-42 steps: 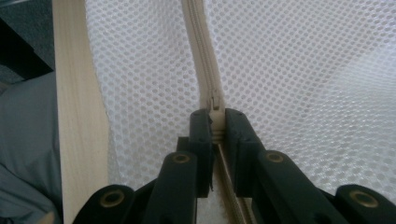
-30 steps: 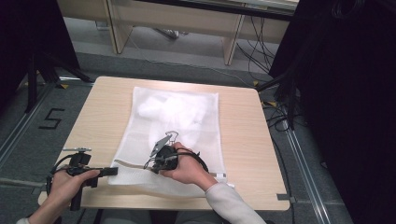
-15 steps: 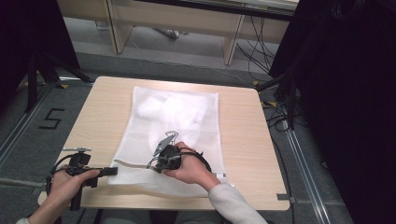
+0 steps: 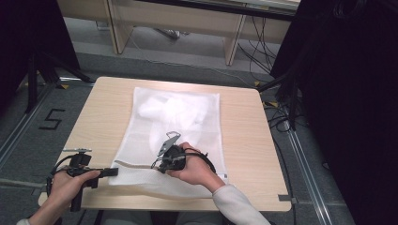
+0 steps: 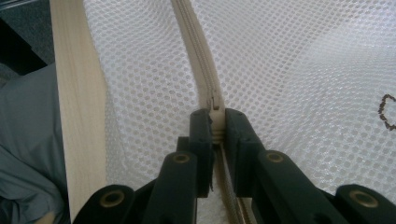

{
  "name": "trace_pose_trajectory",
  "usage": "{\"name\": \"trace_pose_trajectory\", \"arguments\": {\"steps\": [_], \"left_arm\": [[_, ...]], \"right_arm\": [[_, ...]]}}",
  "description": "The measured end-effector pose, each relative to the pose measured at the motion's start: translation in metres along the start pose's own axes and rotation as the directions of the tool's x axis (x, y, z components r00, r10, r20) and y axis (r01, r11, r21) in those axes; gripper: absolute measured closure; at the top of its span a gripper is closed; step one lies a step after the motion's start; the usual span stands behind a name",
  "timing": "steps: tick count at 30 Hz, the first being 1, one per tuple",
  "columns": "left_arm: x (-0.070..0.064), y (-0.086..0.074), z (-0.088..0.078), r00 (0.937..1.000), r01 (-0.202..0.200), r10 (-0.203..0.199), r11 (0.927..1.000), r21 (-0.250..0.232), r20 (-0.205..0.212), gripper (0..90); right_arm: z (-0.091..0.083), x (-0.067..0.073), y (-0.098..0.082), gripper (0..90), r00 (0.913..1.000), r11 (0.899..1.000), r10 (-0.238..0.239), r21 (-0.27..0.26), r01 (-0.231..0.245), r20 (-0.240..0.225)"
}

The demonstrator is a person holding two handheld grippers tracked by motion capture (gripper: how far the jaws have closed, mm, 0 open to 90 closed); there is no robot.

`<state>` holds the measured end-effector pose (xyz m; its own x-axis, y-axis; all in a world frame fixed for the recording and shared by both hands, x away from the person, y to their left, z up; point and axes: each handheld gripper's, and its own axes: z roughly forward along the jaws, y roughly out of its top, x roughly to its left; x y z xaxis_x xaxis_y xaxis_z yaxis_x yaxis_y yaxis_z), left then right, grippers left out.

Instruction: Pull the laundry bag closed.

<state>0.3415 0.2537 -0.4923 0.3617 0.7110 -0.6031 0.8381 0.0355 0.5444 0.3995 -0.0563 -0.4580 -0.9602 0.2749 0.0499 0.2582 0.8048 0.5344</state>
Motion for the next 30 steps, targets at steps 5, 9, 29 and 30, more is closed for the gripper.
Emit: {"name": "trace_pose_trajectory", "arguments": {"steps": [5,9,29,30], "left_arm": [[0.002,0.001,-0.001,0.9999,-0.011,0.011,0.9999,0.010,0.007,86.0],[0.001,0.000,0.000,1.0000,-0.004,0.004,1.0000,0.000,-0.005,86.0],[0.002,0.000,-0.001,0.9998,-0.015,0.015,0.9999,0.008,-0.013,86.0],[0.003,0.000,-0.001,0.9999,-0.014,0.014,0.9998,0.015,-0.002,86.0]], "right_arm": [[-0.002,-0.002,-0.001,82.8,1.0000,1.000,0.009,-0.001,-0.009,0.001],[-0.004,-0.003,-0.003,82.8,0.9999,1.000,0.011,0.001,-0.011,0.006],[-0.013,-0.006,-0.011,82.8,0.9995,1.000,0.029,-0.002,-0.029,0.012],[-0.013,-0.006,-0.012,82.8,0.9995,1.000,0.030,-0.001,-0.030,0.013]]}}
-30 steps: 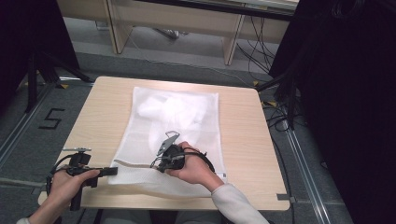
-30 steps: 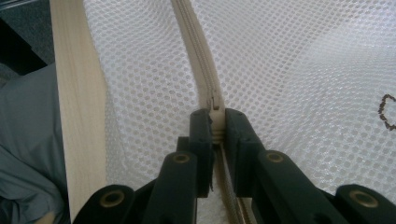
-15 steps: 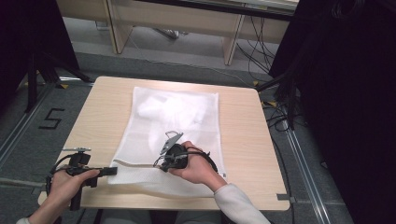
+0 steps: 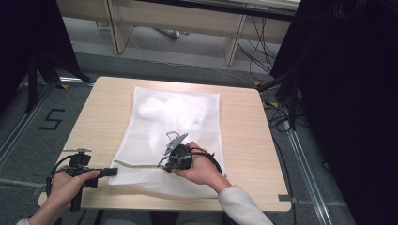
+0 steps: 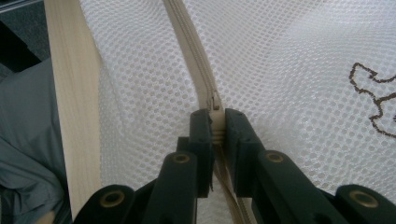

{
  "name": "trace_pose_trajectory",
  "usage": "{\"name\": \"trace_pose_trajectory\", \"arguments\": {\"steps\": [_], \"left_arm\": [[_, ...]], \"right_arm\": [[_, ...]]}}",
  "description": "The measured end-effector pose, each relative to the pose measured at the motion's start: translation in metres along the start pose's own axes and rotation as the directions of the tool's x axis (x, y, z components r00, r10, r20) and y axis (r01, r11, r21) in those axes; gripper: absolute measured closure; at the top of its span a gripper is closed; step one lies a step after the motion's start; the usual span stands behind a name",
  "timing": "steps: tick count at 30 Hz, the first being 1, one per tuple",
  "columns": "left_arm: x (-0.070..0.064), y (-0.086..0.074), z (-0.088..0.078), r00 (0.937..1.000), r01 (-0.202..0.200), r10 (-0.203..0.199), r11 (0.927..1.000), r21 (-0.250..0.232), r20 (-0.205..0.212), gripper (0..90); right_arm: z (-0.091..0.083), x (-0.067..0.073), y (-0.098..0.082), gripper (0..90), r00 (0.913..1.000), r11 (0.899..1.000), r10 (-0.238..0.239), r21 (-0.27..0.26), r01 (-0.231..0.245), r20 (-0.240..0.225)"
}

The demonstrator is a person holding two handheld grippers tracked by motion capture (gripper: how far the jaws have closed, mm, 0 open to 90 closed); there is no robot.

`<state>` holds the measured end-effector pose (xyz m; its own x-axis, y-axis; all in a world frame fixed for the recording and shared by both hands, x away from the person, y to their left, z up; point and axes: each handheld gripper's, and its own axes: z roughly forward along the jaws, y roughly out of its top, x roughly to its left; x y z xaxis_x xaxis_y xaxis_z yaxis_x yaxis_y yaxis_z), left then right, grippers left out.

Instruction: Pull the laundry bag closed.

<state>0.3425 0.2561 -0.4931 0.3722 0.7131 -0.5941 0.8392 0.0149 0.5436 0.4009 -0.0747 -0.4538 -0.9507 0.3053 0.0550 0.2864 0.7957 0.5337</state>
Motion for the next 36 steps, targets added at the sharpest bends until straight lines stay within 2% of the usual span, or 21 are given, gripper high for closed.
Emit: {"name": "trace_pose_trajectory", "arguments": {"steps": [10,11,14,16,18,20,36], "left_arm": [[-0.001,0.000,0.000,0.9999,-0.002,0.002,0.9999,-0.011,-0.016,85.9],[0.000,0.000,0.000,1.0000,0.002,-0.002,1.0000,-0.007,-0.003,85.9],[0.000,0.000,0.000,1.0000,-0.002,0.002,1.0000,0.001,0.000,85.9],[-0.001,0.000,0.001,0.9999,0.004,-0.004,0.9999,-0.013,-0.016,86.0],[-0.001,0.000,0.001,0.9999,0.009,-0.009,0.9999,-0.009,-0.004,85.9],[-0.002,-0.001,0.002,0.9998,0.013,-0.013,0.9997,-0.022,-0.016,86.0],[-0.001,-0.001,0.002,0.9997,0.011,-0.011,0.9998,-0.016,-0.022,86.0]], "right_arm": [[-0.002,0.000,-0.002,82.8,1.0000,1.000,0.007,0.000,-0.007,0.001],[-0.003,0.000,-0.003,82.8,1.0000,1.000,0.006,0.007,-0.006,0.000],[-0.004,-0.002,-0.004,82.8,0.9999,1.000,0.009,0.006,-0.009,0.005],[-0.005,-0.002,-0.006,82.8,0.9999,1.000,0.012,0.008,-0.012,0.007],[-0.006,-0.003,-0.007,82.8,0.9998,1.000,0.021,0.008,-0.021,0.001],[-0.006,-0.003,-0.008,82.8,0.9998,1.000,0.017,0.010,-0.017,0.004],[-0.012,-0.006,-0.014,82.8,0.9995,1.000,0.026,0.010,-0.027,0.014]]}}
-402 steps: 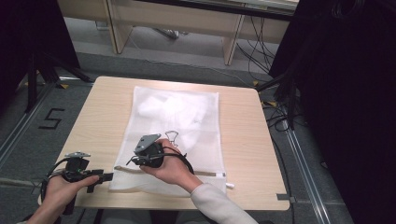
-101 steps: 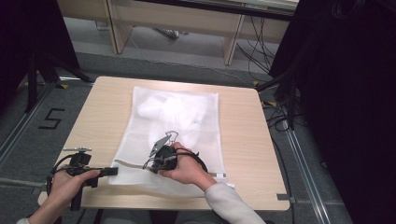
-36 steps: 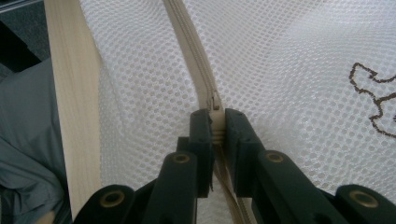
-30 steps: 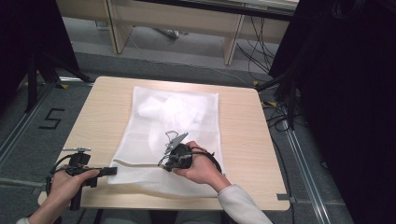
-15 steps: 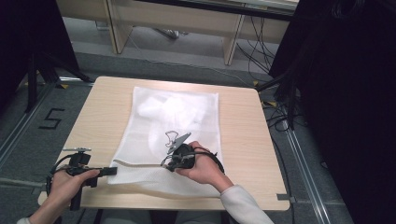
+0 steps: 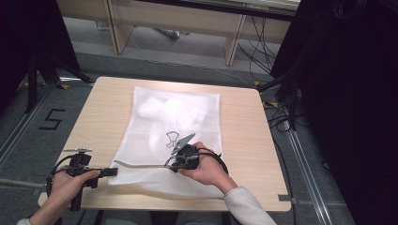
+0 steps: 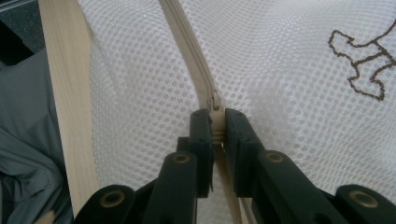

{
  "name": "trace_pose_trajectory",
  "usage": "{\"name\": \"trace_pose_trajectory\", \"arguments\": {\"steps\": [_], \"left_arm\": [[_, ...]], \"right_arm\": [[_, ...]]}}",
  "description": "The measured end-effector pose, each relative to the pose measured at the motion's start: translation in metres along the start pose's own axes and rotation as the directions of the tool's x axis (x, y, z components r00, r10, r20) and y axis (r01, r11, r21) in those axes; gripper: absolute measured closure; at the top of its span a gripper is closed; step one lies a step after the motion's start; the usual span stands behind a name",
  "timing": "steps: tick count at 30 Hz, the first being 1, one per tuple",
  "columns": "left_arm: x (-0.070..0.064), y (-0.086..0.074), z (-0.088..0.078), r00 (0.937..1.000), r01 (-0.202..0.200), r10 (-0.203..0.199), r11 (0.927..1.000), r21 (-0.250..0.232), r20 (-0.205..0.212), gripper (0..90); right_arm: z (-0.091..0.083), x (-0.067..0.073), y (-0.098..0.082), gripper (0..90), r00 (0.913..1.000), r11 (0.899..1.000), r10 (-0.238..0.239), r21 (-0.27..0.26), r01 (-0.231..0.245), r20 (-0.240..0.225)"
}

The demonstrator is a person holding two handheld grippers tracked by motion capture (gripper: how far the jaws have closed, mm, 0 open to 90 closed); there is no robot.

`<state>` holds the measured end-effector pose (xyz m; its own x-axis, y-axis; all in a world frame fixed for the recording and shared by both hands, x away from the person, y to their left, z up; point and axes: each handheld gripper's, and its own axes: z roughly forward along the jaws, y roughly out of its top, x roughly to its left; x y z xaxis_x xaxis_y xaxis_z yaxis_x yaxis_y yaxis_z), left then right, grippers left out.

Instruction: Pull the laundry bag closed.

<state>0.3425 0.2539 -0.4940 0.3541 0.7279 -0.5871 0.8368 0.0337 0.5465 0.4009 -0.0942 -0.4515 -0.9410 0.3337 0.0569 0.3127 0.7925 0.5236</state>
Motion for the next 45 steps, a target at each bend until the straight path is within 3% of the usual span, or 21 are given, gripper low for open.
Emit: {"name": "trace_pose_trajectory", "arguments": {"steps": [16,30,37,38,45], "left_arm": [[0.001,0.000,0.000,0.9999,-0.004,0.004,0.9999,0.011,0.014,85.9],[0.001,0.000,0.000,1.0000,0.002,-0.002,1.0000,0.005,0.000,85.9],[0.001,0.000,0.000,1.0000,-0.001,0.001,1.0000,0.006,-0.002,85.9],[0.001,0.000,0.001,1.0000,0.003,-0.003,1.0000,0.003,0.000,85.9],[0.001,0.000,0.001,1.0000,0.007,-0.007,1.0000,0.003,-0.001,85.9]], "right_arm": [[-0.004,-0.001,-0.005,82.8,1.0000,1.000,0.007,-0.004,-0.007,0.003],[-0.009,-0.004,-0.013,82.8,0.9998,1.000,0.018,0.005,-0.018,0.010],[-0.013,-0.003,-0.017,82.8,0.9989,0.999,0.044,0.012,-0.044,0.014],[-0.013,-0.005,-0.017,82.8,0.9996,1.000,0.026,-0.002,-0.025,0.015],[-0.014,-0.005,-0.018,82.8,0.9995,1.000,0.024,0.006,-0.025,0.019]]}}
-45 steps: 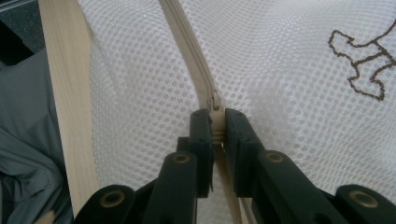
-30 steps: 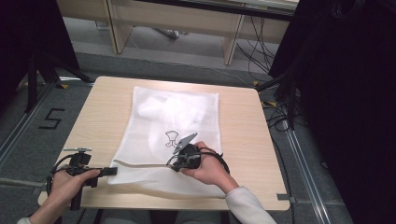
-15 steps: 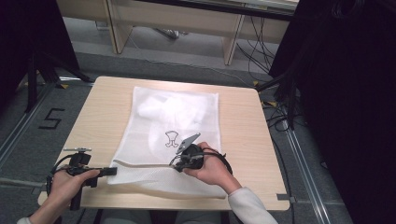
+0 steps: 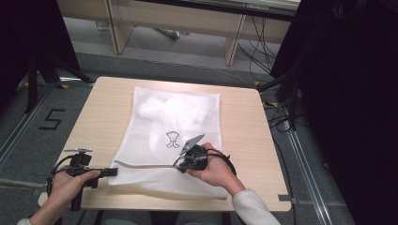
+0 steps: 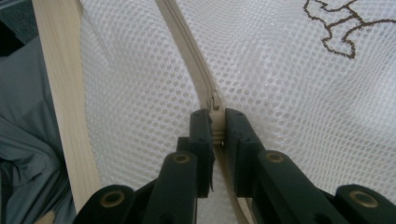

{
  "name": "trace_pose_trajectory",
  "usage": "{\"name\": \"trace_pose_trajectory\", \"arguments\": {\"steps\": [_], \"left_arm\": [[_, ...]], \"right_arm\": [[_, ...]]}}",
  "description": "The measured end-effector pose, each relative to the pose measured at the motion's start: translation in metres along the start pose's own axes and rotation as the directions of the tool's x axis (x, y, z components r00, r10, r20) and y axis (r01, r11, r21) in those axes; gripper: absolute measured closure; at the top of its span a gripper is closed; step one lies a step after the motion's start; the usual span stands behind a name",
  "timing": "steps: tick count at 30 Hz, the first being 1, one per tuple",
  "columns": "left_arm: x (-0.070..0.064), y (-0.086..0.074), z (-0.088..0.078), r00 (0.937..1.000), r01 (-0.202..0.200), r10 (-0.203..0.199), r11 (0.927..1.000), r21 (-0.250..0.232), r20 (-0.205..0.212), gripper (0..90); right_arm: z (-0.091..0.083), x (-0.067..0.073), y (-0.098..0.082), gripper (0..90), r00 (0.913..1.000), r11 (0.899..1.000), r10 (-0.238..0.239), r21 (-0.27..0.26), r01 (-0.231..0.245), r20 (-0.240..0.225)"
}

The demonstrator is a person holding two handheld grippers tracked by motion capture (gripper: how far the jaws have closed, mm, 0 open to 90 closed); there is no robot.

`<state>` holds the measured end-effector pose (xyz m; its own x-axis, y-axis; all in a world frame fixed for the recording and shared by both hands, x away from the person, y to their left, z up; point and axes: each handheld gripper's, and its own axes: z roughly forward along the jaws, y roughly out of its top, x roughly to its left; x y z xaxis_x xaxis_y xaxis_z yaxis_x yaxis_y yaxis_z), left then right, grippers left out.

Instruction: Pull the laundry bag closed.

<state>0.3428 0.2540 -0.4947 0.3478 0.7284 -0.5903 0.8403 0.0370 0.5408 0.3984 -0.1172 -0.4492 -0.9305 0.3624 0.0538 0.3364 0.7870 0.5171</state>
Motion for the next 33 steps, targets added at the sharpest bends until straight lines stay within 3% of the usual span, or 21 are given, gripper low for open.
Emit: {"name": "trace_pose_trajectory", "arguments": {"steps": [33], "left_arm": [[0.000,0.000,0.000,1.0000,-0.007,0.007,1.0000,0.002,0.006,85.9]], "right_arm": [[-0.012,-0.005,-0.011,82.9,0.9994,0.999,0.035,-0.012,-0.034,0.006]]}}
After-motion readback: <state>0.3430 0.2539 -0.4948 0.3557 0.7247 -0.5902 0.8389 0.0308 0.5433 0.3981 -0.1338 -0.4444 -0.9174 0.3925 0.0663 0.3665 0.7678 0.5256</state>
